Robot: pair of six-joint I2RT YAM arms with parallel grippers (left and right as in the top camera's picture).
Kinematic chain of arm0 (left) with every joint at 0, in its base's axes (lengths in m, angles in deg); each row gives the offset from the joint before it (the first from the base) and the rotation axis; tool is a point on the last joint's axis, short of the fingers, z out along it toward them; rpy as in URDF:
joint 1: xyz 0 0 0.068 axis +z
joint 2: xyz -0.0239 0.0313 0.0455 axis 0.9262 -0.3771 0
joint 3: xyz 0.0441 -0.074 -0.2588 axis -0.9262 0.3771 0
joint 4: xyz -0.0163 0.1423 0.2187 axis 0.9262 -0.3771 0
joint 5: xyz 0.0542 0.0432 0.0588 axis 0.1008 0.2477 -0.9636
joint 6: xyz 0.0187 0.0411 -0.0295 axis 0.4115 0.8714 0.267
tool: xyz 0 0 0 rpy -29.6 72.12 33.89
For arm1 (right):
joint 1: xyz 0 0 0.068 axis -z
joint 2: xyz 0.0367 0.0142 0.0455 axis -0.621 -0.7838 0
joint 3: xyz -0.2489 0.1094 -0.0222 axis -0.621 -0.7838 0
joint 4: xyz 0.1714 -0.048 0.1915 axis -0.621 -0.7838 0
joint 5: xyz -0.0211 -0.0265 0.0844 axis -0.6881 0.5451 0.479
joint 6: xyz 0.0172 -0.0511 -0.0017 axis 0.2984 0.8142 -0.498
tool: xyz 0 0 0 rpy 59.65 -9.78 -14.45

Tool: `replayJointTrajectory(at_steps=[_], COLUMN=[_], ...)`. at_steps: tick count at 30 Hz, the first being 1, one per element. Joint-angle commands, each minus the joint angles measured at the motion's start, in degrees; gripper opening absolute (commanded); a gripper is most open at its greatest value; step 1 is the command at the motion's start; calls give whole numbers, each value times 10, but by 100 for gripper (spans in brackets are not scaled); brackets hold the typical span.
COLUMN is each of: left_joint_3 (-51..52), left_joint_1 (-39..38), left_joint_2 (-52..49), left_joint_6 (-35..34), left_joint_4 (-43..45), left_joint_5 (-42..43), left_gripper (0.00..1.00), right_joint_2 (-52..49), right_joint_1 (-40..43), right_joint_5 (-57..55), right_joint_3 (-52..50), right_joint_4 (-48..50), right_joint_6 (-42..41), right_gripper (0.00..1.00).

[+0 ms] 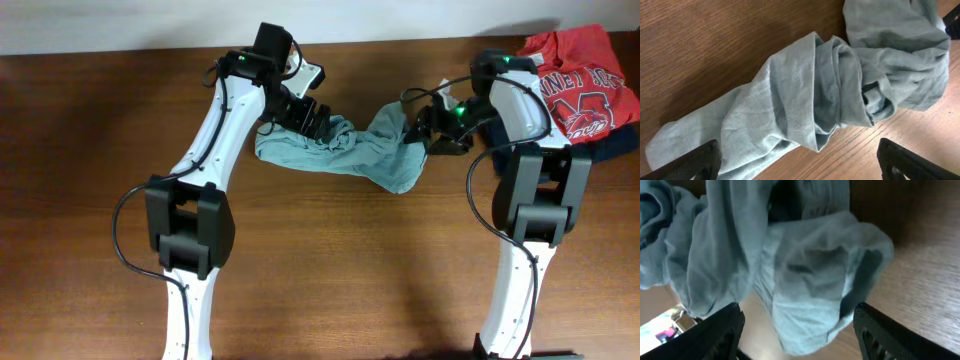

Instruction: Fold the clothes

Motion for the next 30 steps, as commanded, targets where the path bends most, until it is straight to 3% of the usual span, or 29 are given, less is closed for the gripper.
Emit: replayJointTrajectory(at_steps=[1, 7, 15, 27, 29, 30], left_joint_3=[-7, -7, -7, -7, -7, -7], left_joint_1=[0, 0, 0, 0, 0, -1], left_joint_2=[-9, -9, -9, -9, -9, -9], left_joint_6=[10, 10, 10, 10, 10, 10], left_joint_4=[2, 1, -5, -5, -5, -4], left_joint_5=[-5, -5, -5, -5, -5, -5], left_gripper=[99, 99, 99, 99, 99, 99], right_joint_2=[16, 16, 16, 26, 26, 26], right_joint_1=[-9, -33, -35, 41, 41, 41], right_joint_5=[26, -13, -52, -51, -52, -53], right_joint_3=[-10, -28, -28, 3, 3, 3], right_joint_4=[10, 43, 53, 3, -9, -13], right_joint_6=[-2, -41, -64, -35, -14, -12], right_gripper=[73, 63, 5, 5, 14, 27])
